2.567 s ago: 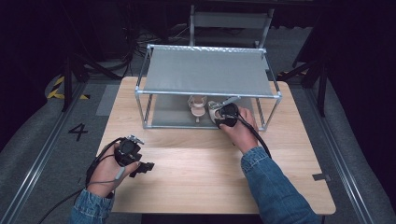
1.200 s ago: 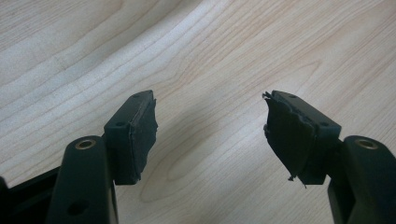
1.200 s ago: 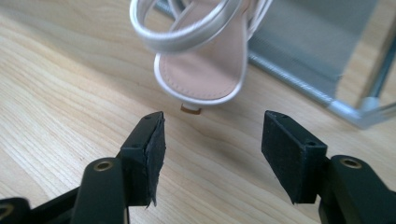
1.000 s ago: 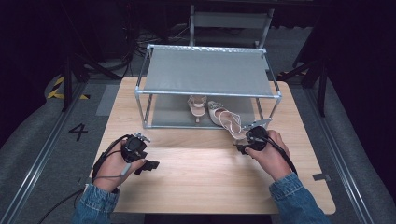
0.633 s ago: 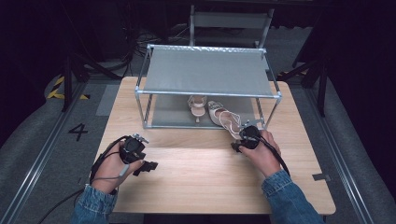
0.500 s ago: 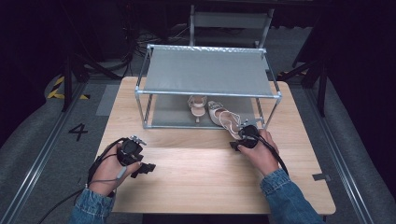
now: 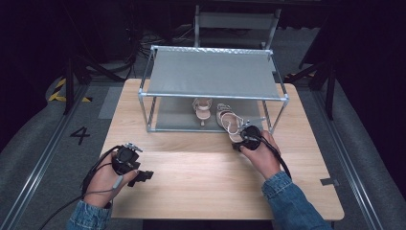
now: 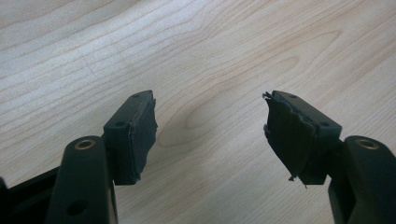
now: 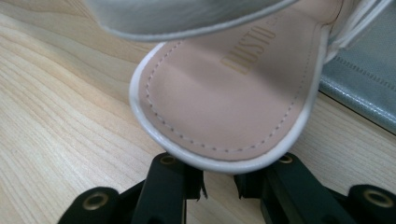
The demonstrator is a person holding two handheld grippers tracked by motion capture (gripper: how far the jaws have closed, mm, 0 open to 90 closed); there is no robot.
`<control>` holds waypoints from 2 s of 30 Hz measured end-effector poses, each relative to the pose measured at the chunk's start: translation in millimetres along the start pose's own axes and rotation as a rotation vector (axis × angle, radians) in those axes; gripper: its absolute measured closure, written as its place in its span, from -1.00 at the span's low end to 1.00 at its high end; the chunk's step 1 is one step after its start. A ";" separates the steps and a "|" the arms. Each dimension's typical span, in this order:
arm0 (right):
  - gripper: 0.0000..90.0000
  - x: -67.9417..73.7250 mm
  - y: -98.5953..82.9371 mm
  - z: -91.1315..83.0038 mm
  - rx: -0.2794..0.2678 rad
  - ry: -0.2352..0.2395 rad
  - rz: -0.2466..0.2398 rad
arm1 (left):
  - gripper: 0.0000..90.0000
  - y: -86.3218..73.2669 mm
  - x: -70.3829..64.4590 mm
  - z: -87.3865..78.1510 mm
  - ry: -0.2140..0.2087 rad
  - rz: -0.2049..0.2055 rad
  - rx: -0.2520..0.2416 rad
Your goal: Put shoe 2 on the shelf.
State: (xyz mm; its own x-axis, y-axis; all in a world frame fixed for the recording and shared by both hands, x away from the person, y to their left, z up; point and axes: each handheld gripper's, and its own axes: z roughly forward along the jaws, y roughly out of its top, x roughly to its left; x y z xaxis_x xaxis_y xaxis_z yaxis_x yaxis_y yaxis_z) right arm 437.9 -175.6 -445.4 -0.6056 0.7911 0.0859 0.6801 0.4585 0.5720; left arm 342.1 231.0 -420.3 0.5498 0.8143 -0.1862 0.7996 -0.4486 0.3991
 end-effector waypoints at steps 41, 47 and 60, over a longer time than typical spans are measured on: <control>0.77 -5.1 74.6 48.2 -0.064 -0.027 -0.078 | -0.25 13.8 0.7 12.1 -0.020 0.023 0.020; 0.77 -5.4 76.1 59.4 -0.082 -0.035 -0.080 | -0.25 12.9 1.3 12.3 -0.020 0.019 0.020; 0.34 -5.2 77.5 62.0 -0.140 -0.059 -0.072 | -0.25 13.3 2.0 10.6 -0.019 0.021 0.013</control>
State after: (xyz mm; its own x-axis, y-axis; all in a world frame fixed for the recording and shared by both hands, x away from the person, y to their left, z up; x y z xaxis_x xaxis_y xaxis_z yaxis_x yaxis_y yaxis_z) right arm 519.4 -119.0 -452.1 -0.6229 0.7823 -0.0051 0.5687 0.4573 0.6837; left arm 356.4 222.8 -424.9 0.5710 0.7974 -0.1954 0.7909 -0.4706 0.3911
